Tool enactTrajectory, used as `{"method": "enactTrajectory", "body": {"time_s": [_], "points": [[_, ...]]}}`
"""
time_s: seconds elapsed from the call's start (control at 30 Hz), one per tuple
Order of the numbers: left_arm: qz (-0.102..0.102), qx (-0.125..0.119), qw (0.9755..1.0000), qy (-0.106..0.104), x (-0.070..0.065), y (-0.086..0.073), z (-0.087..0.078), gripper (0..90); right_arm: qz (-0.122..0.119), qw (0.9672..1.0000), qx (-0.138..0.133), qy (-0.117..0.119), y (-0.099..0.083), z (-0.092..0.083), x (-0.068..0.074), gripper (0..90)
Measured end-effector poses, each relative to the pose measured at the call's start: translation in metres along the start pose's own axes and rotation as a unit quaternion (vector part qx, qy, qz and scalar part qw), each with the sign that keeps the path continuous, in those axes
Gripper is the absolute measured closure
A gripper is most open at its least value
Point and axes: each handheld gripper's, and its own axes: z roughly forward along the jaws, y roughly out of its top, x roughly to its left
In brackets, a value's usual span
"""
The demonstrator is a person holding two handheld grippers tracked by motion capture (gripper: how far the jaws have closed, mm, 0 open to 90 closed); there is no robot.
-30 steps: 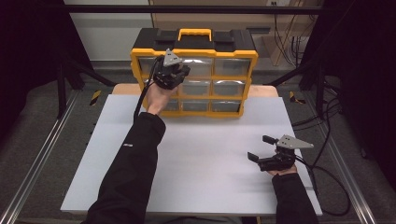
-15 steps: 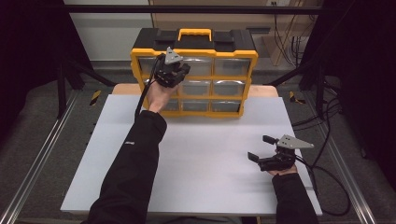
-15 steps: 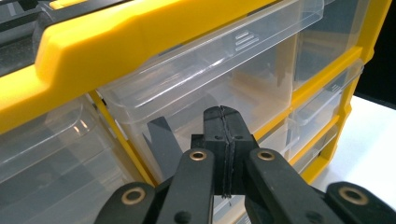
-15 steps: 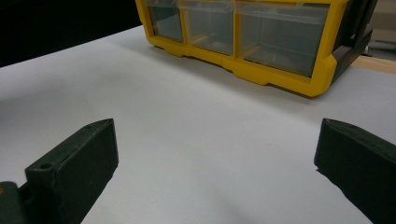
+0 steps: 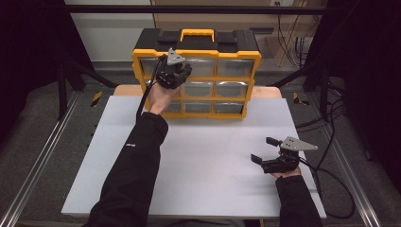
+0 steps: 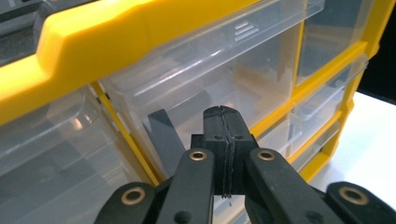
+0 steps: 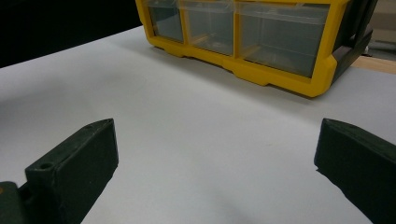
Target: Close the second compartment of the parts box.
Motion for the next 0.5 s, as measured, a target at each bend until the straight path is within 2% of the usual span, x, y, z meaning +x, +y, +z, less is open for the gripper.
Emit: {"method": "enactTrajectory", "body": {"time_s": [0.07, 0.2, 0.33, 0.4, 0.5], "points": [[-0.004, -0.004, 1.0000, -0.003, -0.001, -0.002, -0.004, 88.4, 0.001, 1.0000, -0.001, 0.000, 0.000, 0.000, 0.000, 0.3], [-0.015, -0.013, 0.9997, -0.013, -0.001, -0.004, -0.014, 75.2, 0.001, 1.0000, -0.001, 0.000, 0.000, 0.000, 0.000, 0.3], [-0.023, -0.022, 0.9991, -0.028, -0.002, -0.008, -0.023, 59.7, 0.001, 1.0000, -0.002, 0.000, 0.000, 0.000, 0.000, 0.3], [-0.020, -0.024, 0.9985, -0.046, -0.002, -0.011, -0.026, 49.0, 0.001, 1.0000, -0.002, -0.001, 0.000, 0.000, 0.000, 0.3], [-0.020, -0.026, 0.9984, -0.046, -0.003, -0.014, -0.031, 36.2, 0.001, 1.0000, -0.001, 0.000, 0.000, 0.000, 0.001, 0.3]]}}
